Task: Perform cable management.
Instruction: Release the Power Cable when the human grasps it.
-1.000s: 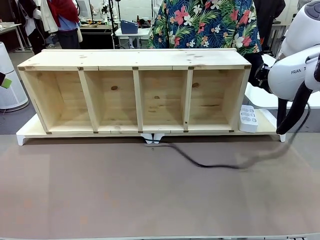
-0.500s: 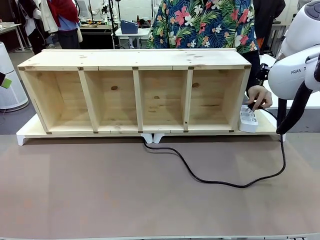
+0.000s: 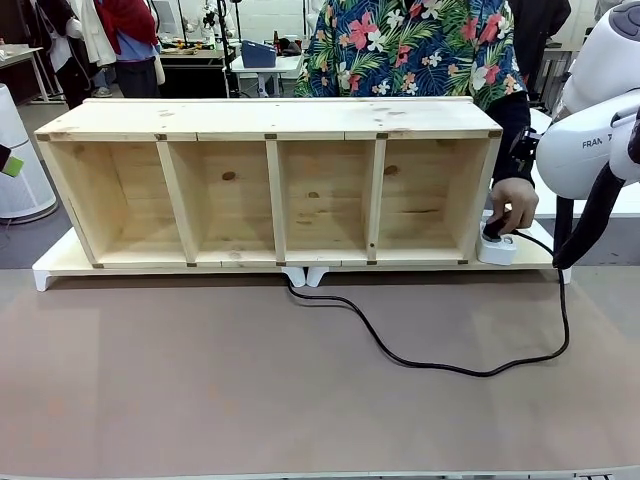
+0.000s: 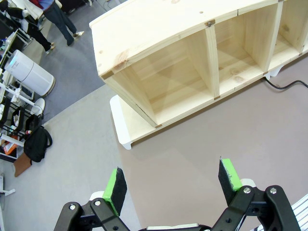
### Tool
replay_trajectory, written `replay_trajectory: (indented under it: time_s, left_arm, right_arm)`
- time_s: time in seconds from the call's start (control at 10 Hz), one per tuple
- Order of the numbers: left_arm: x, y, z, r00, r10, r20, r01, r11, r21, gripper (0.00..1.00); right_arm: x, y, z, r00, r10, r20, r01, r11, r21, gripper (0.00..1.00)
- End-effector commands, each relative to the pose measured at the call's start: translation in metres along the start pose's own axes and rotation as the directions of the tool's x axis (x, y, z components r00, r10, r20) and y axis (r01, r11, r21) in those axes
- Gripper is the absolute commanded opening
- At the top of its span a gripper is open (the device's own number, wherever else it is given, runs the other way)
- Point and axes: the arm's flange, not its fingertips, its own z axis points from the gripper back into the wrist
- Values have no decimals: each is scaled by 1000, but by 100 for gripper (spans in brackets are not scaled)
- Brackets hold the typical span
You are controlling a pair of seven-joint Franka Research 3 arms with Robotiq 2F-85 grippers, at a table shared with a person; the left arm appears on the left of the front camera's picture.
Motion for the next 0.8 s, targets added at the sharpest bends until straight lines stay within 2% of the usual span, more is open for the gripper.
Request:
replay_trajectory:
  time_s: [0.0, 0.7]
  left_arm:
    - [2, 0, -1, 1000, -1, 7, 1, 1000, 12, 100]
    - [2, 0, -1, 1000, -1, 7, 1, 1000, 12, 100]
  right_arm:
    - [0, 0, 0, 1000, -2, -1, 2, 1000, 0, 100]
    - [0, 0, 0, 1000, -2, -1, 2, 1000, 0, 100]
